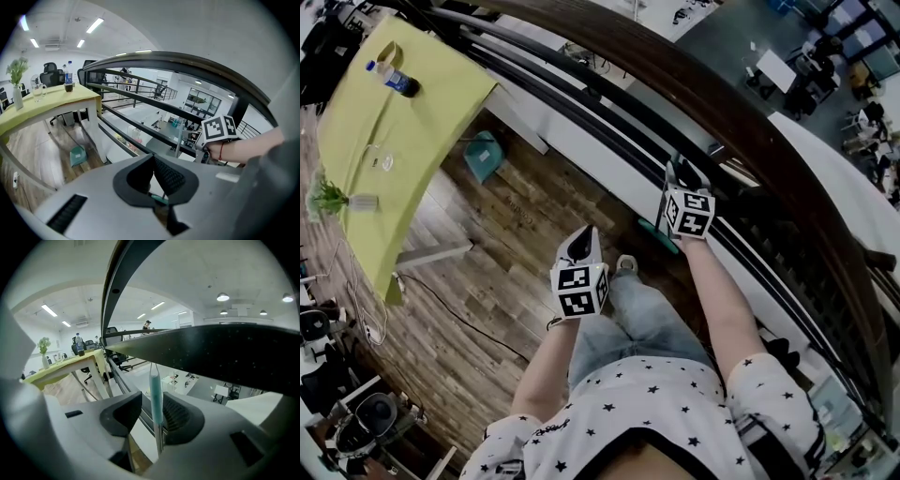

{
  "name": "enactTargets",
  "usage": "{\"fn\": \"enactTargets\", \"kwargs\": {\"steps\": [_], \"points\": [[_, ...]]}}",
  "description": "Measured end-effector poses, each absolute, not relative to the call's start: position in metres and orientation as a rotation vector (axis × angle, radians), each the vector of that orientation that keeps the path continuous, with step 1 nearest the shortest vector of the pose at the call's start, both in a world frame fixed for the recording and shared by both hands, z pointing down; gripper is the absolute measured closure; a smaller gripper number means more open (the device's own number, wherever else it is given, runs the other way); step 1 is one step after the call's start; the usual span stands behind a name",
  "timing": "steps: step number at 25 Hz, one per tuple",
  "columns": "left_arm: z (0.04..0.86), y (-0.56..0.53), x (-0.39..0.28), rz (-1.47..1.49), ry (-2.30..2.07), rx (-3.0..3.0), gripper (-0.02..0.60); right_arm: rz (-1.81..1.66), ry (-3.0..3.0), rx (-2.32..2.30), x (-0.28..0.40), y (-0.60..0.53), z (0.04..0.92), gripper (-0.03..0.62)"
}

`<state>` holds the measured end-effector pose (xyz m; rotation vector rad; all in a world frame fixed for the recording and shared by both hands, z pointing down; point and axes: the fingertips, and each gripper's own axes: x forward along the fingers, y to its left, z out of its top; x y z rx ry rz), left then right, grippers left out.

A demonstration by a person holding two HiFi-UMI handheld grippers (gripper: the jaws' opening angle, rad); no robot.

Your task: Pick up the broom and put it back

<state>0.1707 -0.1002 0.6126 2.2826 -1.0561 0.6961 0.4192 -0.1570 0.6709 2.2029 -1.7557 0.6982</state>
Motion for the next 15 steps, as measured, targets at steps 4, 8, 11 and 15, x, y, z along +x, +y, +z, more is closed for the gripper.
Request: {"fn": "enactTargets", "kwargs": {"steps": [4, 8, 11, 15], "points": [[0.617, -0.105, 0.169, 0.707, -1.058, 2.270, 0.571, 0.690, -1.735, 2.187, 0.424, -0.166, 0.680, 0.457], [0.621, -0.107, 0.168, 0.721, -1.054, 2.258, 0.571, 0.682, -1.720, 2.175, 0.428, -0.174, 0.685, 0.456], [0.621, -0.108, 0.169, 0.723, -1.053, 2.255, 0.571, 0.680, -1.707, 2.172, 0.431, -0.176, 0.686, 0.457], [0.622, -0.107, 0.170, 0.724, -1.050, 2.257, 0.571, 0.676, -1.700, 2.165, 0.432, -0.175, 0.692, 0.465]]}}
